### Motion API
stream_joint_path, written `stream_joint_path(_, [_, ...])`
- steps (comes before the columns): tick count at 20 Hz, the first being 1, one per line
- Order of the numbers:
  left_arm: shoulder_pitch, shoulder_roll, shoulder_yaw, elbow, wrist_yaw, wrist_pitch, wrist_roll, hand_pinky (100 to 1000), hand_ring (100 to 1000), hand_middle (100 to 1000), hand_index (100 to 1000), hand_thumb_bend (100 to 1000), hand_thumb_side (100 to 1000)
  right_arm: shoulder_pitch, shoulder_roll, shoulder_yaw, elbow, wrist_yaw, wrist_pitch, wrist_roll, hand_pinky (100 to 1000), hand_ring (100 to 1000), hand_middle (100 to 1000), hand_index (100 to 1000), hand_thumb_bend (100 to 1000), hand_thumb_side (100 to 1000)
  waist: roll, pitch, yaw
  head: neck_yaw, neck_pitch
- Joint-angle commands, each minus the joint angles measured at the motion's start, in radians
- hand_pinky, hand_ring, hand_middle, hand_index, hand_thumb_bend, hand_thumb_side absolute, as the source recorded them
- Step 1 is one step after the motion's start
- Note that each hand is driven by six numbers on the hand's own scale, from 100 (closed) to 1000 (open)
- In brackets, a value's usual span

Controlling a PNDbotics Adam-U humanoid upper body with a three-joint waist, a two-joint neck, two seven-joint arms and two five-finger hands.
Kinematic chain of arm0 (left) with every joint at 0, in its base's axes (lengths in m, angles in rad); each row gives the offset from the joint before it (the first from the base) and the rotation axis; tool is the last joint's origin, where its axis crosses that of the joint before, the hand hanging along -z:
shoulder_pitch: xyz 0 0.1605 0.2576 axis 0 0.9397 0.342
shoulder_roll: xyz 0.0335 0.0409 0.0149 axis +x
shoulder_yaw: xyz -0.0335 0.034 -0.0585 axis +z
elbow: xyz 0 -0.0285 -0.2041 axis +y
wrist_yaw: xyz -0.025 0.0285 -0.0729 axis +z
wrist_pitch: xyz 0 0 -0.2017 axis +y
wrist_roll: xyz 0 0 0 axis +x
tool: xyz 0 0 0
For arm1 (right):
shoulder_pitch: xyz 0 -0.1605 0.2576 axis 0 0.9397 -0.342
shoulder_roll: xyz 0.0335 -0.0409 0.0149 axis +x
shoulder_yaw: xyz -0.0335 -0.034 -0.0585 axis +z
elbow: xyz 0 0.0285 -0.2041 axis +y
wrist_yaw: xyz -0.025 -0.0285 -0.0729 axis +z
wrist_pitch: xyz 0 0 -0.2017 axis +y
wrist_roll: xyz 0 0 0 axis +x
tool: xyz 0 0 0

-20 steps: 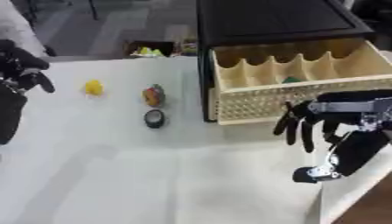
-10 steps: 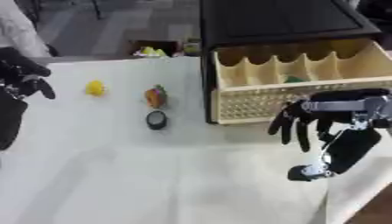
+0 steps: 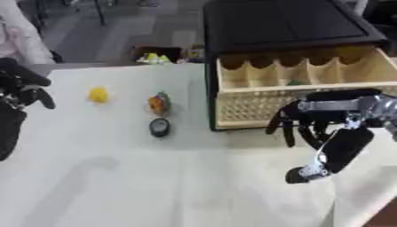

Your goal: Pick up objects from table and place into drawer.

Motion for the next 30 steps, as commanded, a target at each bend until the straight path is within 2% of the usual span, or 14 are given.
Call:
stream_joint_path(1, [-0.004,0.006,0.010,-0.013,-0.006,0.002,-0.003,486,669,614,777,100,1000,-0.021,-0.004,-0.005,0.014,0.029,0.037,0.039,134,562,634,826,537,215,-0.002,-0.008,0.003,-0.001,-0.018])
stream_joint_path(7, [-0.003,0.003,0.011,-0.013,-0.009,0.002,-0.005,486,669,614,777,100,1000,-0.033,0.006,-0.015,0.036,0.066,0.024,0.039,130,564,634,825,565,228,-0.001,-0.007,0.006,-0.013,-0.027])
stream_joint_path(14, [-0.002,0.000,0.011,-0.013,-0.008,0.000,-0.007,486,669,614,777,100,1000,-0.049,0.021,-0.026,0.056,0.085,0.014,0.039,100,559,628,820,605,243,0.004,-0.007,0.007,-0.067,-0.037])
stream_joint_path(27, [-0.003,-0.004,0.010,-0.013,-0.003,0.002,-0.010,487,669,614,777,100,1000,-0.090,0.059,-0.027,0.092,0.110,0.005,0.039,100,556,625,817,644,258,0.007,-0.008,0.019,-0.092,-0.047])
stream_joint_path(28, [-0.003,-0.004,0.010,-0.013,-0.003,0.003,-0.010,487,669,614,777,100,1000,-0.091,0.060,-0.027,0.094,0.111,0.004,0.039,100,556,624,815,668,225,0.007,-0.008,0.019,-0.092,-0.047])
stream_joint_path(30, [-0.002,-0.006,0.011,-0.013,-0.004,0.003,-0.011,487,669,614,777,100,1000,-0.102,0.070,-0.030,0.103,0.119,0.004,0.039,100,555,624,815,669,231,0.007,-0.008,0.025,-0.090,-0.048])
